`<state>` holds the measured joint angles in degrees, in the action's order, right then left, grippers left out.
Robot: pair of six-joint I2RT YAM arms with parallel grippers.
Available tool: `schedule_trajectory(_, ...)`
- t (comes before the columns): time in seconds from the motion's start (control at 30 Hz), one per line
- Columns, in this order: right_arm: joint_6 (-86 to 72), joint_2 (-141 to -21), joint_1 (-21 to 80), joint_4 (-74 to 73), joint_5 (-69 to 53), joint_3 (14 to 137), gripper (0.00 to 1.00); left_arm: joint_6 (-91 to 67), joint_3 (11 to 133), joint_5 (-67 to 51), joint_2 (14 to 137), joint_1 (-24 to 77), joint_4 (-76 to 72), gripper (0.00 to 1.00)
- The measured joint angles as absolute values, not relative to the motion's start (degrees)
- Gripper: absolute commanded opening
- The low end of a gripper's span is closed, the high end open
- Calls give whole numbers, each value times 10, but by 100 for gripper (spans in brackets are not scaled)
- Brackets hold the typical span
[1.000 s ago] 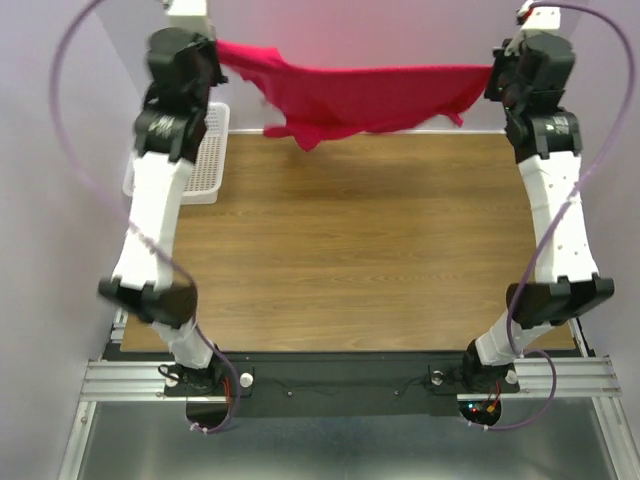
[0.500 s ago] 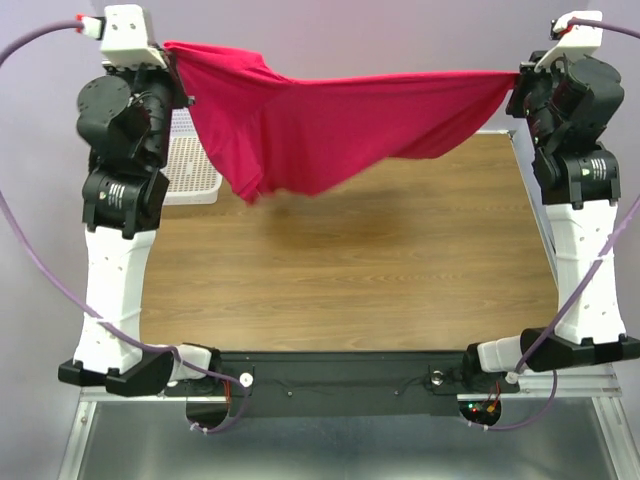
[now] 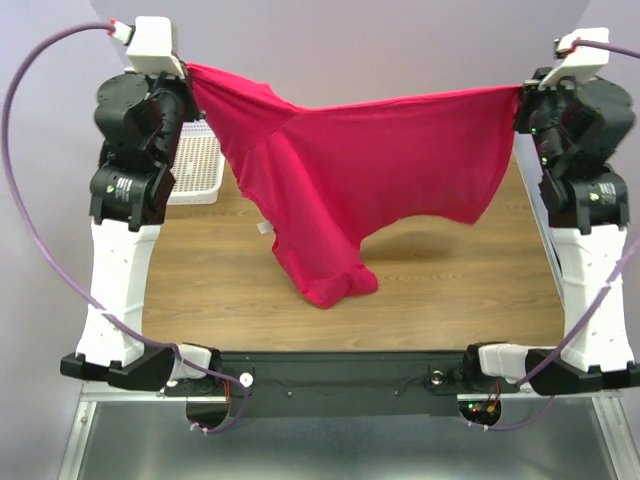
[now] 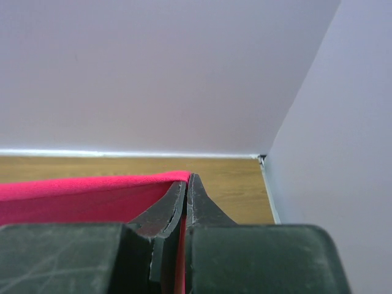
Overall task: Fold and stack the t-shirts
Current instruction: Flatten the tshirt out
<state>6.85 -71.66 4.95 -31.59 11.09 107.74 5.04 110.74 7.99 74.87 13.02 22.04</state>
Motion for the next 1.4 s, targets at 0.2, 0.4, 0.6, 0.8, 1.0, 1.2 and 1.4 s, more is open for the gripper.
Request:
schedule_trajectory(0.2,76,-780,50,-311,110,1017,1,61,1056,80,803,130,207,0)
schedule_trajectory(0.4,78,-889,50,-313,110,1033,1,67,1153,80,957,130,235,0)
schedule_trajectory(0.6,79,-961,50,-310,114,1142,1,61,1269,81,1025,130,232,0)
schedule_trajectory(0.8,81,-921,50,-274,129,1174,1,53,1279,81,970,130,188,0)
schedule_trajectory(1.0,88,-826,50,-231,134,1087,1,53,1209,80,876,130,145,0)
schedule_trajectory(1.2,85,-710,50,-219,131,910,1,41,996,74,731,130,112,0)
schedule_trajectory(1.4,63,-600,50,-234,111,768,1,6,834,62,599,130,131,0)
